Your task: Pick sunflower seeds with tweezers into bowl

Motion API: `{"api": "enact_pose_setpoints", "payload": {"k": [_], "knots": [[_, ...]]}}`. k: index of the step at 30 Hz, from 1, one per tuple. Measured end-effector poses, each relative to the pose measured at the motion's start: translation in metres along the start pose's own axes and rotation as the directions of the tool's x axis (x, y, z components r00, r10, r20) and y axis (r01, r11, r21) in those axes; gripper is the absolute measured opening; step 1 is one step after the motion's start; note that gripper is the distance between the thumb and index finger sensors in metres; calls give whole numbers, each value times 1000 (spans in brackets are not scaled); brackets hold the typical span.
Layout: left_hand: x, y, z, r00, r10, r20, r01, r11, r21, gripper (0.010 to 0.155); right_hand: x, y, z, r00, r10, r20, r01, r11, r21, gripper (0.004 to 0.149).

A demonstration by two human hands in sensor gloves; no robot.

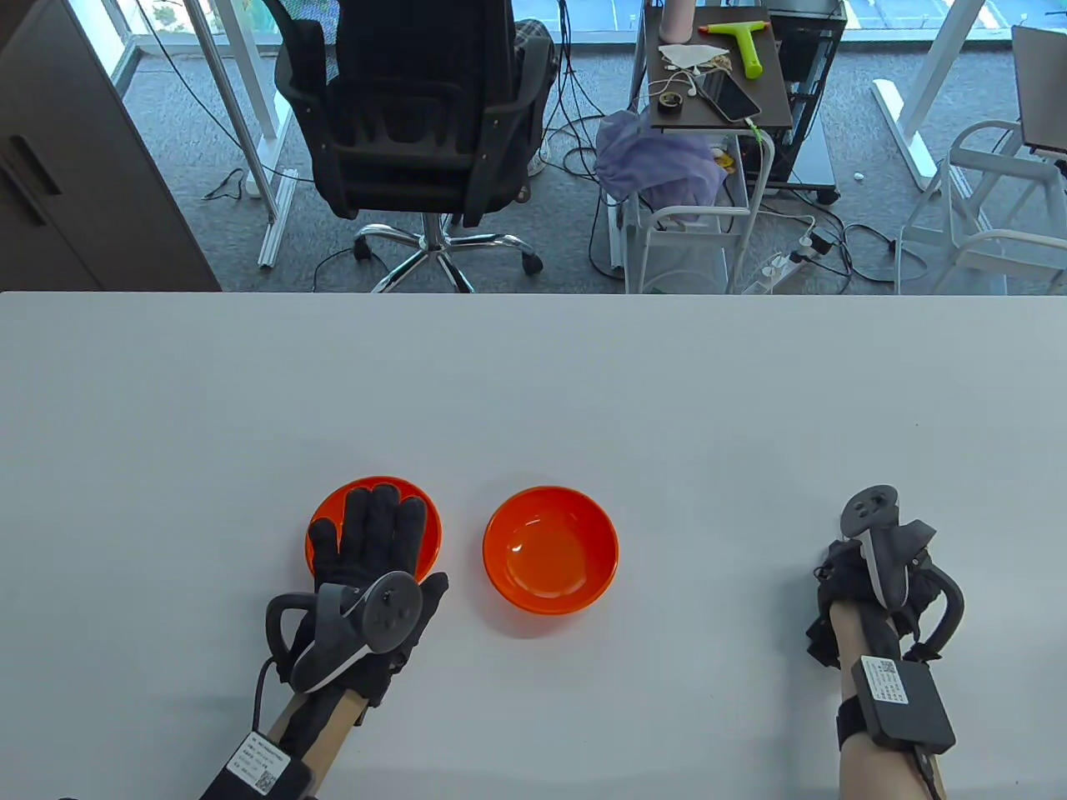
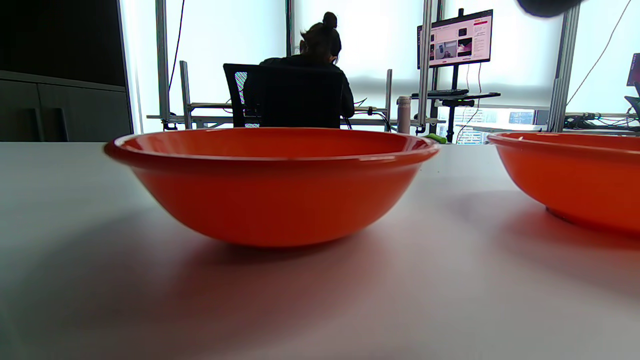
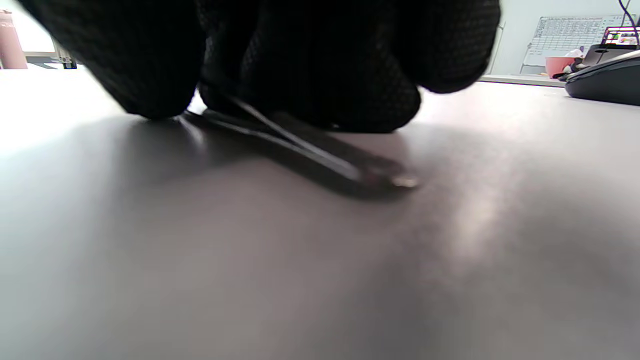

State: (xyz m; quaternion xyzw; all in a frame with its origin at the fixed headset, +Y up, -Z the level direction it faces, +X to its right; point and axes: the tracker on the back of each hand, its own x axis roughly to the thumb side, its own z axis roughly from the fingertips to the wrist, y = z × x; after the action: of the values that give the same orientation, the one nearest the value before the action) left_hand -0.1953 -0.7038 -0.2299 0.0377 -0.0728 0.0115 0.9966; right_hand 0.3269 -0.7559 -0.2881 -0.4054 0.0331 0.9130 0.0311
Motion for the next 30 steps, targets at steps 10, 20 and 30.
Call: {"api": "enact_pose_setpoints", "payload": {"k": [10, 20, 30], "knots": [[-1, 0, 0, 1000, 4, -2, -4, 1000, 1, 79, 19, -20, 24, 948, -273, 163, 276, 961, 6, 42], [-6, 0, -1, 1000, 21, -23, -22, 1000, -7, 78, 52, -38, 68, 766, -550, 333, 490, 834, 251, 39], [-35, 3, -6, 981, 105, -166, -111, 994, -26, 76, 53, -35, 74, 624, -687, 371, 644, 722, 253, 46]]}}
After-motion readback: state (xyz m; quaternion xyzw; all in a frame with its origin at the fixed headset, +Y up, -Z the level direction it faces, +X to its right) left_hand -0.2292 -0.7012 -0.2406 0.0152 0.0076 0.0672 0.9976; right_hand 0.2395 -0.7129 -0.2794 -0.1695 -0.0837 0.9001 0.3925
